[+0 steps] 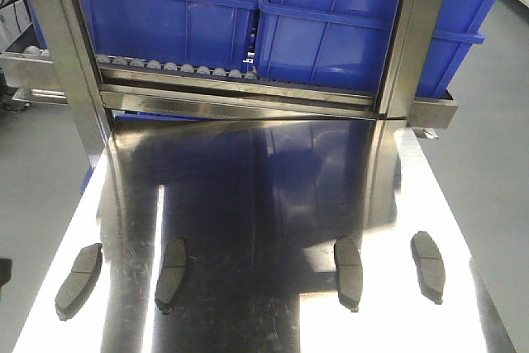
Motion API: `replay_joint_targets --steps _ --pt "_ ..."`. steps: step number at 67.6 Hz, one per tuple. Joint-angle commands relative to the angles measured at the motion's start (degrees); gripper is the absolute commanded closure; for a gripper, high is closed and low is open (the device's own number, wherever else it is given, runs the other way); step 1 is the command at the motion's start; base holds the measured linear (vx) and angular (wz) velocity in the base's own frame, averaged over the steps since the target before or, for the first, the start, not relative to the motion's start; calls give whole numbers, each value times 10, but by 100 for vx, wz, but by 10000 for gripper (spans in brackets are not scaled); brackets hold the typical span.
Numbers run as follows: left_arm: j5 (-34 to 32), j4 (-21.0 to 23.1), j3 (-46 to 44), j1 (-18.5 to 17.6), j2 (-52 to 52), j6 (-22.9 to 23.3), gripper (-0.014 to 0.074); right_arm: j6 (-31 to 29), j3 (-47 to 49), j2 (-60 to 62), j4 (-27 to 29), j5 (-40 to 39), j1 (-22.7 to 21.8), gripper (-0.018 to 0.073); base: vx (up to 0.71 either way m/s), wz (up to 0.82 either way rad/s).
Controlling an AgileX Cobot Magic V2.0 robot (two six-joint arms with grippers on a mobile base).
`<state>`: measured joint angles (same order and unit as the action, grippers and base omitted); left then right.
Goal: Move and align brake pads A on conveyor
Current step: 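Close the left gripper on the brake pad and lift it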
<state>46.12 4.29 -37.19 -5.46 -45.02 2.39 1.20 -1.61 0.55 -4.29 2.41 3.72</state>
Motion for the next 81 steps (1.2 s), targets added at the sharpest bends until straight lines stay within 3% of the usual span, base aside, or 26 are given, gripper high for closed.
replay_joint_targets --steps 1,16,35,67,81 --pt "-18 4 -48 -2 -58 -6 94 -3 -7 7 -3 -41 -2 571 0 0" --pt "-8 44 -106 -3 -210 -59 94 -3 -7 7 -3 -41 -2 571 0 0" --pt "-7 47 -150 -3 -343 -70 94 -3 -7 7 -3 -41 -3 571 0 0" --pt "13 43 -212 -18 -455 -88 94 -3 -7 7 -3 -41 -3 571 0 0" --pt "18 45 -215 -20 -488 -74 94 -3 -7 7 -3 -41 -3 571 0 0"
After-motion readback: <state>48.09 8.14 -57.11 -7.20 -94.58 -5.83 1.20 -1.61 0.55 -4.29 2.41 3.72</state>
